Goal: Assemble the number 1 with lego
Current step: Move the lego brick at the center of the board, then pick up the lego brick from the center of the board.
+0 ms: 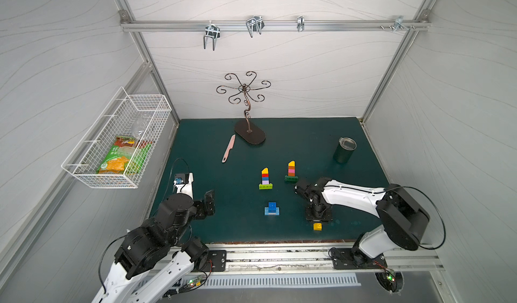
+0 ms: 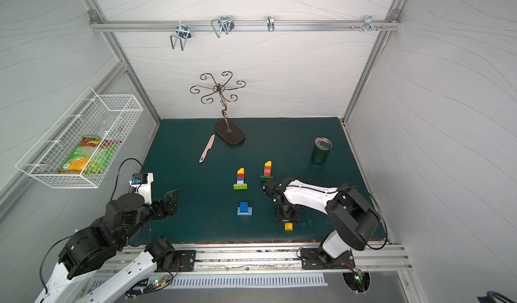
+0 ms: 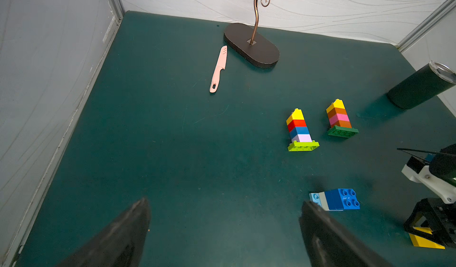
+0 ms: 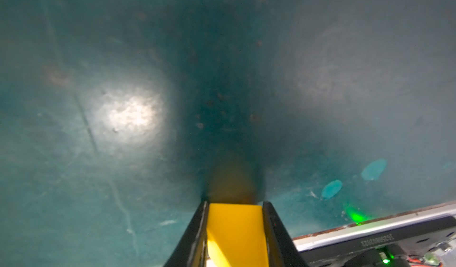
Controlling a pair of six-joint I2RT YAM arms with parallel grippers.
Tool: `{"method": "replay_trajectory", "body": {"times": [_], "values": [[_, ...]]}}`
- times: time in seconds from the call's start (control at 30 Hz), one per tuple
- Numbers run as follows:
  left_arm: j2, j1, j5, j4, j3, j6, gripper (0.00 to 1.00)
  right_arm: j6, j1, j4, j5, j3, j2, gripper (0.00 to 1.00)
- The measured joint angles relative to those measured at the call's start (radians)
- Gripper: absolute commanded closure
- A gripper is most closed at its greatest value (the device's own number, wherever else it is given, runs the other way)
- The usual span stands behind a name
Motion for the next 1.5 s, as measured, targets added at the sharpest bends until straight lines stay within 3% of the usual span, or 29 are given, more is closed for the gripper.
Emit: {"method": "replay_trajectory", "body": {"times": [0.17,0.43,0.8,0.93,1.03,1.2,1.3,1.5], "values": [[0.003,0.000,0.000,0.000,0.000,0.000,0.00,0.016,-0.005,0.002,-0.011,0.000,0.000,0.80],[0.008,0.000,0.000,0.000,0.000,0.000,0.00,0.042,-0.005,0.034,-0.011,0.109,0.015,0.81],[0.009,0.000,-0.001,0.000,0.000,0.000,0.00,0.042,-0.001,0.128,-0.006,0.315,0.235,0.80],[0.010,0.000,-0.002,0.000,0.000,0.000,0.00,0.036,0.005,0.128,0.008,0.349,0.287,0.70],[0.011,0.000,-0.003,0.000,0.000,0.000,0.00,0.035,0.008,0.132,0.011,0.352,0.290,0.45],[0.011,0.000,-0.004,0.000,0.000,0.000,0.00,0.037,0.014,0.136,0.016,0.351,0.290,0.27],[0.011,0.000,-0.004,0.000,0.000,0.000,0.00,0.042,0.019,0.131,0.018,0.351,0.281,0.24],[0.011,0.000,-0.009,0.000,0.000,0.000,0.00,0.064,0.044,0.123,0.019,0.337,0.230,0.30]]}}
